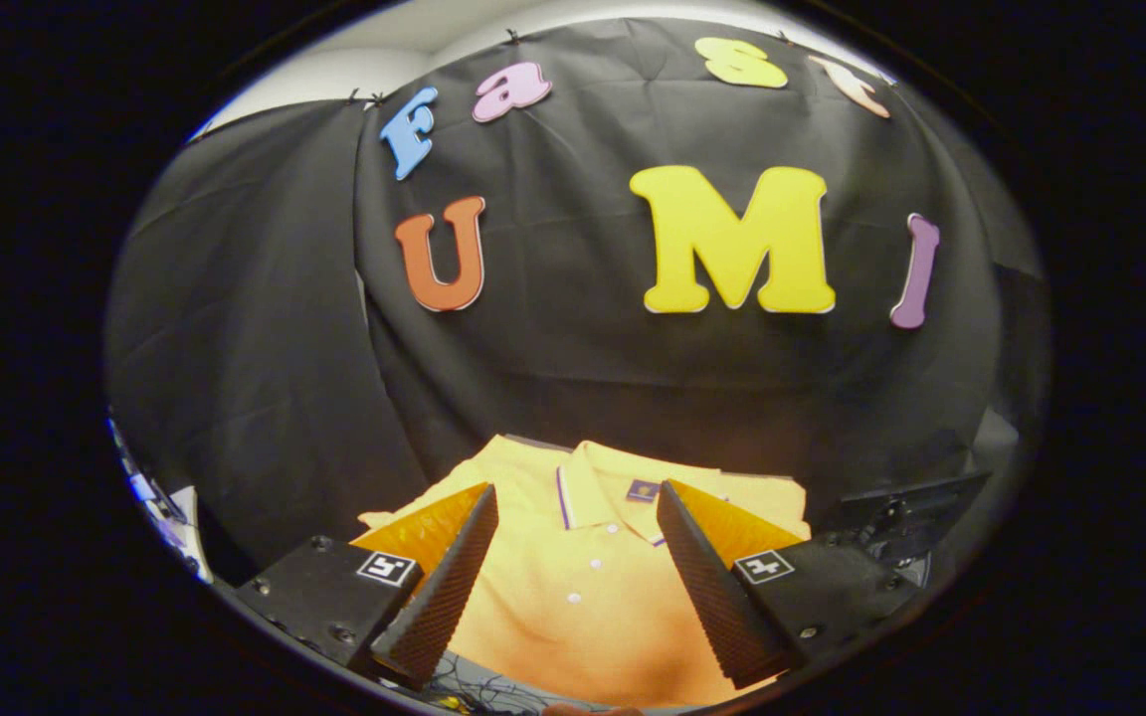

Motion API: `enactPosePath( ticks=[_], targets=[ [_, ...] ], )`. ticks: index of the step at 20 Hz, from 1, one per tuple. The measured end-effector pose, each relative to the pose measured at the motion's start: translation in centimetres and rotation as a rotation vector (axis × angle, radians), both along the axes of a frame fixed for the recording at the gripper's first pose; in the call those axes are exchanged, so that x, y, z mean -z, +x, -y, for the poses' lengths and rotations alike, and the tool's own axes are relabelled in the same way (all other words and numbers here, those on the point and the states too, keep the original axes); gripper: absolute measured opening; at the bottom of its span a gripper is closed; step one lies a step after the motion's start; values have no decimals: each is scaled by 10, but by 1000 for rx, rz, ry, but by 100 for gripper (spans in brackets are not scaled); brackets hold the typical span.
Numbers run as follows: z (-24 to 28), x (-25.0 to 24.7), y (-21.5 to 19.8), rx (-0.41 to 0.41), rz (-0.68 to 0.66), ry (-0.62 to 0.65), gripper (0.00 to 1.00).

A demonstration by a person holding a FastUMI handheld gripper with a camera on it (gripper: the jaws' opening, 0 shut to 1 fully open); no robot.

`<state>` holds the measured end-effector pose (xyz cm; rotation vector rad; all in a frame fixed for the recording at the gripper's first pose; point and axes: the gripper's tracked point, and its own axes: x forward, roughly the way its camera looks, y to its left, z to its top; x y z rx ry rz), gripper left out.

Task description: Put the clothes into the washing machine and then close the washing machine lid.

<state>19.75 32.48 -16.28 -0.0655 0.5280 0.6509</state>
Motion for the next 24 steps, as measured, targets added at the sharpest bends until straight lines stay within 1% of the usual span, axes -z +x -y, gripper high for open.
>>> enactPosePath(
  ticks=[2, 6, 8, 9, 12, 14, 16, 19, 22, 23, 24],
  targets=[
    [-16, 9, 8, -8, -95, -16, 100],
    [-23, 44, 21, 7, -232, -161, 100],
    [-15, 60, 25, 41, -307, -255, 100],
    [-14, 71, 26, 59, -344, -281, 100],
    [-10, 87, 32, 115, -437, -340, 100],
    [-12, 96, 33, 138, -494, -346, 100],
    [-8, 103, 31, 163, -536, -380, 100],
    [-10, 116, 26, 174, -584, -431, 100],
    [-10, 116, 29, 197, -573, -504, 99],
    [-12, 118, 26, 201, -592, -522, 100],
    [-13, 117, 27, 207, -604, -524, 98]
  ],
)
